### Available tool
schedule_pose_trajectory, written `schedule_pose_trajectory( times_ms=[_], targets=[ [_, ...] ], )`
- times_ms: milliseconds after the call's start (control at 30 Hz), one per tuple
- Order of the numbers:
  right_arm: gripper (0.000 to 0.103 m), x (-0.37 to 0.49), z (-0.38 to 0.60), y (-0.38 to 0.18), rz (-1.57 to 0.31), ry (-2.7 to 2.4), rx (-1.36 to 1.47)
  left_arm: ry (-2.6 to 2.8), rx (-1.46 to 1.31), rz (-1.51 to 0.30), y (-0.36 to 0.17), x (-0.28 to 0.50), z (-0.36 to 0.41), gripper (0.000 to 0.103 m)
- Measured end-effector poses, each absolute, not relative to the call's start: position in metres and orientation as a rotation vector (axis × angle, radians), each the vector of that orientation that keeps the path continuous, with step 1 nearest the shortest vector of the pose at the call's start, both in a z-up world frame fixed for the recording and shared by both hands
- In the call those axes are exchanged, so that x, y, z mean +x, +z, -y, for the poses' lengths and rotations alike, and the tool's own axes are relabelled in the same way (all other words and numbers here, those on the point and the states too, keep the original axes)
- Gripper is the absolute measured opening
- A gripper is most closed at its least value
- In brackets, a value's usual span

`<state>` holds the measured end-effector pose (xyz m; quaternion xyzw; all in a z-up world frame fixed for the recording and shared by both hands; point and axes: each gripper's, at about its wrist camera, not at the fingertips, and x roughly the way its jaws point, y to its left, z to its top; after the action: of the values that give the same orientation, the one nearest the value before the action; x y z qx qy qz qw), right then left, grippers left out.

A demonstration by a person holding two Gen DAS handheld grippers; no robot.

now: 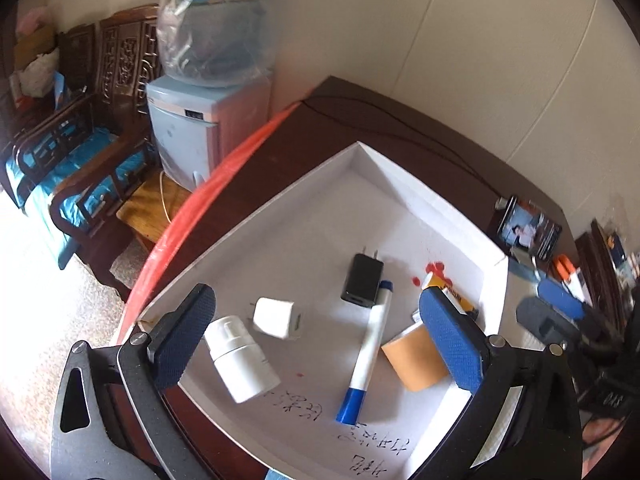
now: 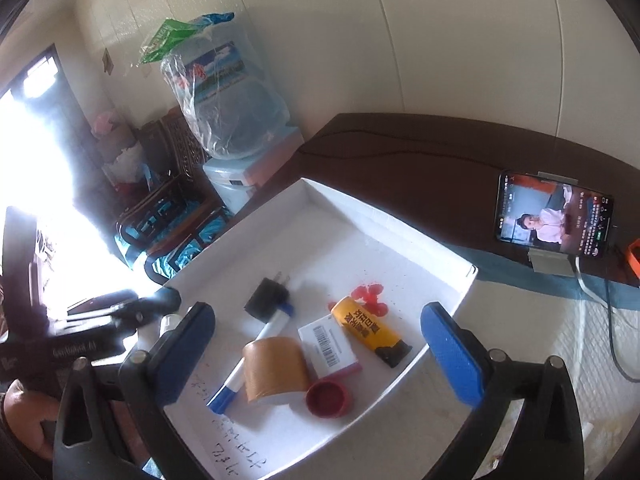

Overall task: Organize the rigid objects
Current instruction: 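Open both grippers to release the plug and box into the tray, then grasp the red stick with the left gripper while the right grasps the yellow-liquid bottle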

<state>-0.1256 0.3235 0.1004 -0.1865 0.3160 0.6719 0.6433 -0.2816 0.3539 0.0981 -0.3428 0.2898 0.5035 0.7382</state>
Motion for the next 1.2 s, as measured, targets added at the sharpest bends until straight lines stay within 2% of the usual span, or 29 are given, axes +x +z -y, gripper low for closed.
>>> schedule_pose_trajectory(
  times_ms=[533, 933, 1200],
  targets=[
    [0.103, -0.118, -0.274, 0.13, -0.656, 1.492, -0.332, 1.044, -0.71, -0.55, 0.134, -0.281, -0.318, 0.103],
    [0.103, 0.022, -0.178, 0.131, -0.656, 1.19, -0.063, 0.698, -0.503, -0.713, 0.129, -0.183, -0.264, 0.103],
    [0.103, 0.086, -0.123, 0.099, -0.717, 0.999, -0.13, 0.494, -0.333, -0.882, 0.102, -0.098, -0.242, 0.103]
  ],
)
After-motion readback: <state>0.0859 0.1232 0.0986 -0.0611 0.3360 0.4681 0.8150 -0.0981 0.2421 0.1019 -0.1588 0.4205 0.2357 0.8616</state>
